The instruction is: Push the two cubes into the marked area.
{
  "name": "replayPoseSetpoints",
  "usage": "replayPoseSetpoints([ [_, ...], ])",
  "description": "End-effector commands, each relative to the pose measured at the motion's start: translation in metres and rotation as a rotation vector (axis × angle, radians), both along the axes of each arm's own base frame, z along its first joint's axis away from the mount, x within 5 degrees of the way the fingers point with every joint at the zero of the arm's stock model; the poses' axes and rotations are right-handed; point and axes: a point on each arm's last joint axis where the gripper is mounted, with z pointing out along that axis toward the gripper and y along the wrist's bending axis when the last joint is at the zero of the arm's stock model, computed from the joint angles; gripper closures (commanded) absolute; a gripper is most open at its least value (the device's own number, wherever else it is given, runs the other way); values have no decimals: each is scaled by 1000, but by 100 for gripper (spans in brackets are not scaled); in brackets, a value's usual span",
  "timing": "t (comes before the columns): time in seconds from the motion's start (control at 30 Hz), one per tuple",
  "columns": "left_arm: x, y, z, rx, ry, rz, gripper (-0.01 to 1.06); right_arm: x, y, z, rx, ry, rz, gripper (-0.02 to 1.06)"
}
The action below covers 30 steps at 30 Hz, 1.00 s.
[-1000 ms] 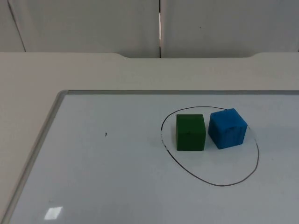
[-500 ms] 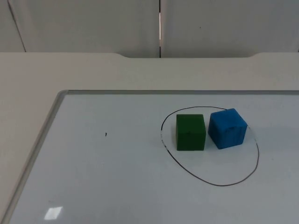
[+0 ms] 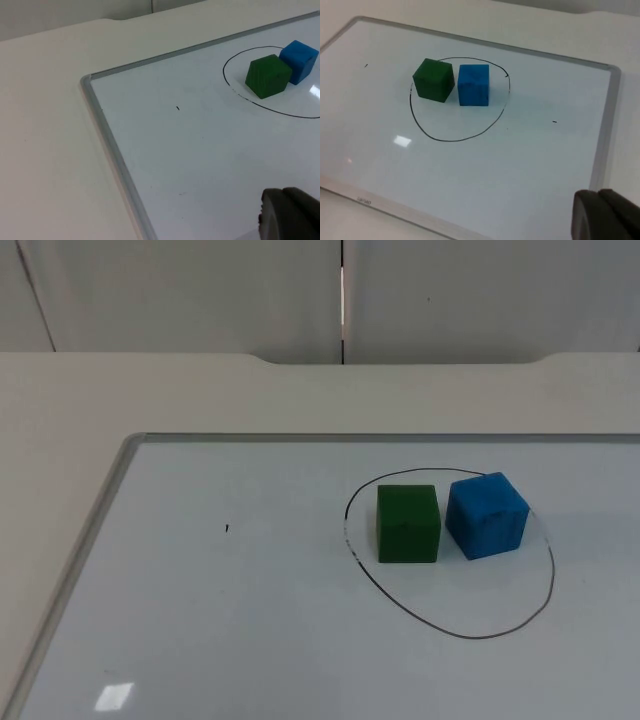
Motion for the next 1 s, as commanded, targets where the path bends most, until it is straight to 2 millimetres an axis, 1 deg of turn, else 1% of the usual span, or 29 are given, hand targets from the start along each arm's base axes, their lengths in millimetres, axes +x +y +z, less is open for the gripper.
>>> replayPoseSetpoints([
  [0.0, 0, 0, -2, -4, 6, 4, 105, 0, 0, -2, -12, 0, 4, 105],
  [0.3, 0, 0, -2, -4, 6, 4, 105, 0, 0, -2, -14, 2, 10, 105],
  [0.53, 0, 0, -2, -4, 6, 4, 105, 11, 2, -9, -8, -37, -2, 105],
  [0.97, 0, 0, -2, -4, 6, 4, 105, 10, 2, -8, -2, -38, -3, 105],
])
